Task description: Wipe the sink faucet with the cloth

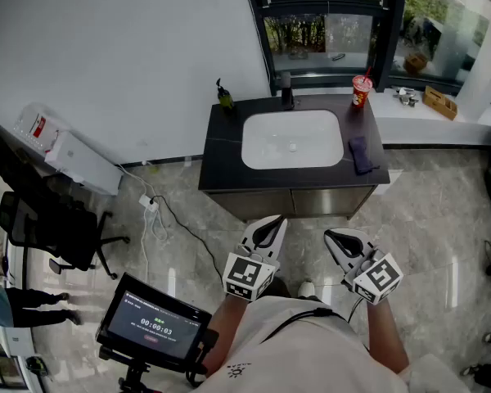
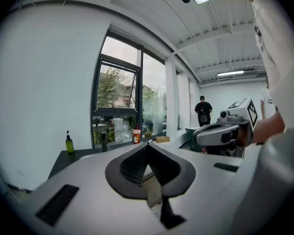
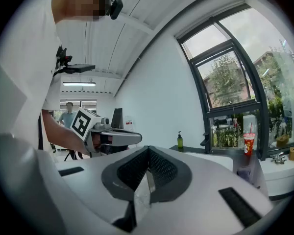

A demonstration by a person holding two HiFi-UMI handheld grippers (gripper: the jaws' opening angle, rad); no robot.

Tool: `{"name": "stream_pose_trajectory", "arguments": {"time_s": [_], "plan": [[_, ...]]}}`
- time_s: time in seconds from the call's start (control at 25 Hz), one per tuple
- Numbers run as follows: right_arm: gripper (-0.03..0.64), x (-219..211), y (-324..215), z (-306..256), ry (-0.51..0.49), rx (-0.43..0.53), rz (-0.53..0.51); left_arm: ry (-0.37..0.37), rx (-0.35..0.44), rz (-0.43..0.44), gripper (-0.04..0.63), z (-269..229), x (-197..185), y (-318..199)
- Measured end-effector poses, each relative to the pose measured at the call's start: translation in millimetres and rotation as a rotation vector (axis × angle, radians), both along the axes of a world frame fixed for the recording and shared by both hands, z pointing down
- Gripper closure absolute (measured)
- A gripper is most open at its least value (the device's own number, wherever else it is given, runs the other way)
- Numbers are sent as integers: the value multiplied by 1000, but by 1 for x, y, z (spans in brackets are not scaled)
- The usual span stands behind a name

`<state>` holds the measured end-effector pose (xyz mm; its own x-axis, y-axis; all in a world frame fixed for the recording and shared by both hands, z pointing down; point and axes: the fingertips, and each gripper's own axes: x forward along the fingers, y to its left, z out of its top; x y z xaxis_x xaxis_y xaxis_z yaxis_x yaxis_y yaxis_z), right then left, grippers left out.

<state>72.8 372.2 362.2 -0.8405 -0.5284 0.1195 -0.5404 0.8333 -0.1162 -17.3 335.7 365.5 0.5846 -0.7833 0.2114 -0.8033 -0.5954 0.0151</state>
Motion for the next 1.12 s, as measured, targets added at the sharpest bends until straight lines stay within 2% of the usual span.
{"name": "stream_pose_trajectory", "arguments": {"time_s": [0.4, 0.64, 0.96, 1.12], "plan": [[612, 2, -21, 2, 11, -4, 1, 8, -10, -17, 600, 4, -2, -16], [612, -18, -97, 7, 38, 3, 48, 19, -14, 33, 600, 21, -19, -92], [612, -49, -176, -13, 52, 39, 116, 45, 37, 109, 600, -5, -42, -179], [612, -62, -212, -14, 60, 40, 155, 52, 32, 143, 600, -5, -55, -214]]}}
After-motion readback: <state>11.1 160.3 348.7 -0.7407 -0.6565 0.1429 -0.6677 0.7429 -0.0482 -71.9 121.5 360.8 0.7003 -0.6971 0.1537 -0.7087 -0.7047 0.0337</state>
